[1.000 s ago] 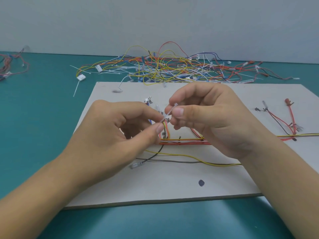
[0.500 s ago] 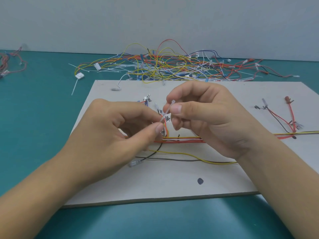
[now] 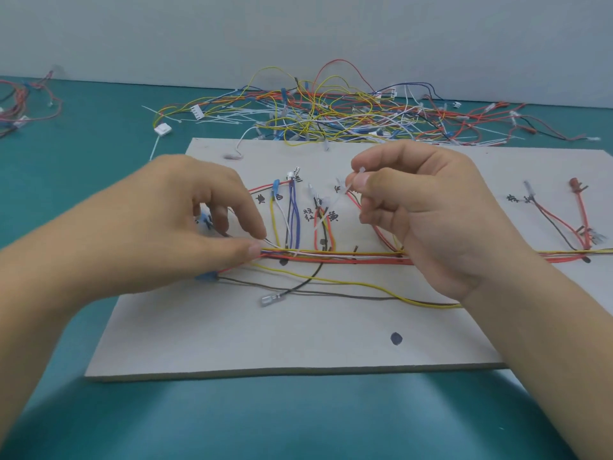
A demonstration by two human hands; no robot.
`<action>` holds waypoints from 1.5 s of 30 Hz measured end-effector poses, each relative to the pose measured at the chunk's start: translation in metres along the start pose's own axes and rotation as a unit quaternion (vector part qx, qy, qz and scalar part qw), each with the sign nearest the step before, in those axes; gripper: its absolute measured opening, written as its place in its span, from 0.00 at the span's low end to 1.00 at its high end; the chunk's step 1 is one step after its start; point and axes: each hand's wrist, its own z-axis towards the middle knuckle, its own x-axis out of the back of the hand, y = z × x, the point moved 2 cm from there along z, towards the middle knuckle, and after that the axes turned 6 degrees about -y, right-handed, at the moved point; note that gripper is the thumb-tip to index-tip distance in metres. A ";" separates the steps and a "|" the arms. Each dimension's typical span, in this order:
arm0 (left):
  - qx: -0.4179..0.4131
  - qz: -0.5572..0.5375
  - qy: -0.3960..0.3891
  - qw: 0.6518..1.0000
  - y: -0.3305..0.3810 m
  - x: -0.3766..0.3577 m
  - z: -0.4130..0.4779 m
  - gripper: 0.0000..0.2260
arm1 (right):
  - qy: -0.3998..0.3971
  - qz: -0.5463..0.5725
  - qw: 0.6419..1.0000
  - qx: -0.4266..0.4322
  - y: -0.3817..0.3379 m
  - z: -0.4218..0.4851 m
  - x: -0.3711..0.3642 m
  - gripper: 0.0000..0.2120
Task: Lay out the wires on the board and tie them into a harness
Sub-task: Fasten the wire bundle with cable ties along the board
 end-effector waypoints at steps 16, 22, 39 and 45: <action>0.024 -0.014 -0.034 0.999 -0.003 -0.001 0.002 0.08 | 0.012 -0.032 0.999 0.011 0.000 -0.001 0.000 0.07; 0.025 -0.009 -0.008 1.000 0.001 -0.006 0.003 0.08 | 0.012 -0.048 0.999 0.013 0.000 -0.001 -0.001 0.08; 0.015 -0.042 -0.002 0.999 0.007 -0.016 0.006 0.05 | 0.038 -0.127 0.988 0.072 -0.004 -0.002 -0.002 0.09; 0.019 -0.041 0.009 0.999 0.006 -0.018 0.005 0.09 | 0.060 -0.198 0.965 0.162 -0.011 -0.006 -0.004 0.09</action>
